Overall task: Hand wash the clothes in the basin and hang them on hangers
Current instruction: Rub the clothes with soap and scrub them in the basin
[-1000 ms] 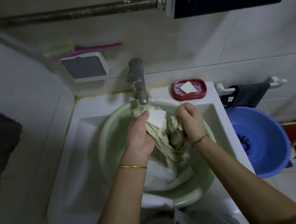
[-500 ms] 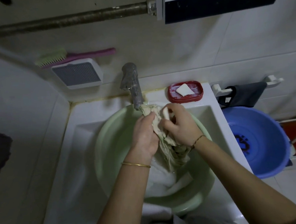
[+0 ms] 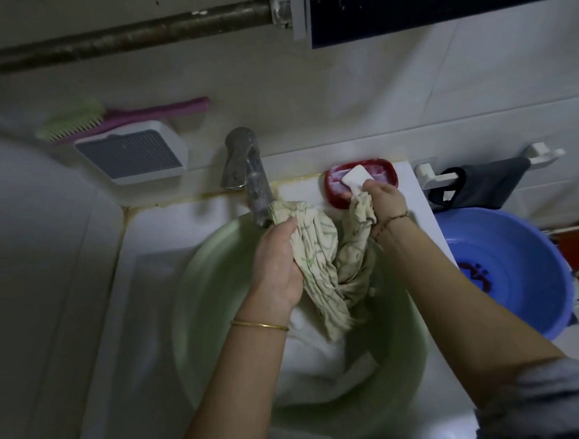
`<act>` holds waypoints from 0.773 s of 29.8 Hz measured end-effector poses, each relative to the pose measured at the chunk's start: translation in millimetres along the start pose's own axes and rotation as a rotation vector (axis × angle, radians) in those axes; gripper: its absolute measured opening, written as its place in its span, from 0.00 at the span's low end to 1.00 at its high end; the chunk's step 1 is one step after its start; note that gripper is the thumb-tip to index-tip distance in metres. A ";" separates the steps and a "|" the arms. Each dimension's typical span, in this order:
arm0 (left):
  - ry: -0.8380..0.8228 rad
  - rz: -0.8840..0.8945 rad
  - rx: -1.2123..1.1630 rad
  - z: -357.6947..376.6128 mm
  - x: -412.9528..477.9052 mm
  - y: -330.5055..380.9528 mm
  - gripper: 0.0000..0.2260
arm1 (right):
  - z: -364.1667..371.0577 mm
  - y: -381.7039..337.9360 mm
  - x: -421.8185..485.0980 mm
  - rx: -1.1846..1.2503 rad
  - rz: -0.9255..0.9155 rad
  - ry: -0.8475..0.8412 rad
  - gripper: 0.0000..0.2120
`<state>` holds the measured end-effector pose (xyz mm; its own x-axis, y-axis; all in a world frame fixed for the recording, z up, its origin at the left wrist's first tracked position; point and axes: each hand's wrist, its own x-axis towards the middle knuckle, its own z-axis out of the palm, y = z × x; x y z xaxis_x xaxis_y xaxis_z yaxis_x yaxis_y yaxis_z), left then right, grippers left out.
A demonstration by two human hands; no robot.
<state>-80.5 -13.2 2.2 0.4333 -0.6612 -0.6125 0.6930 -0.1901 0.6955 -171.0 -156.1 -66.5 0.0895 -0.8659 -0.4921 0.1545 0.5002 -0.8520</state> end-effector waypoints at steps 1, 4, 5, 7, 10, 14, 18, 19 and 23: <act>-0.004 -0.006 -0.004 0.6 1.3 0.4 0.14 | 3.3 -0.8 5.7 -0.053 -0.003 0.015 0.05; -0.009 -0.017 -0.009 1.7 3.4 1.6 0.12 | 11.1 -3.7 15.4 -0.121 -0.021 0.041 0.18; -0.007 -0.018 -0.010 1.4 4.6 1.9 0.11 | 13.1 -5.6 16.6 -0.120 -0.028 0.037 0.20; -0.008 -0.026 -0.011 -0.2 7.4 1.6 0.11 | 17.5 -10.9 13.5 -0.084 -0.021 0.009 0.27; -0.003 -0.031 -0.013 -1.5 8.1 1.9 0.11 | 19.0 -5.9 19.5 -0.043 -0.024 0.001 0.36; -0.002 -0.038 -0.009 -0.8 5.1 2.4 0.11 | 10.0 -4.3 11.0 -0.038 -0.103 0.040 0.27; -0.004 -0.044 -0.029 -0.3 0.2 3.3 0.11 | -2.4 6.6 13.5 -0.024 -0.170 0.055 0.22; -0.006 -0.043 -0.026 -0.1 -1.3 3.3 0.11 | -4.8 6.9 11.6 -0.022 -0.169 0.070 0.20; -0.016 0.001 -0.024 -3.4 -8.4 1.9 0.15 | -15.4 11.6 2.9 -0.016 -0.150 0.048 0.12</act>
<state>-80.9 -5.5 7.5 0.4250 -0.6728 -0.6056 0.7064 -0.1719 0.6867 -184.0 -152.8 -80.5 0.0198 -0.9301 -0.3667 0.1468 0.3655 -0.9192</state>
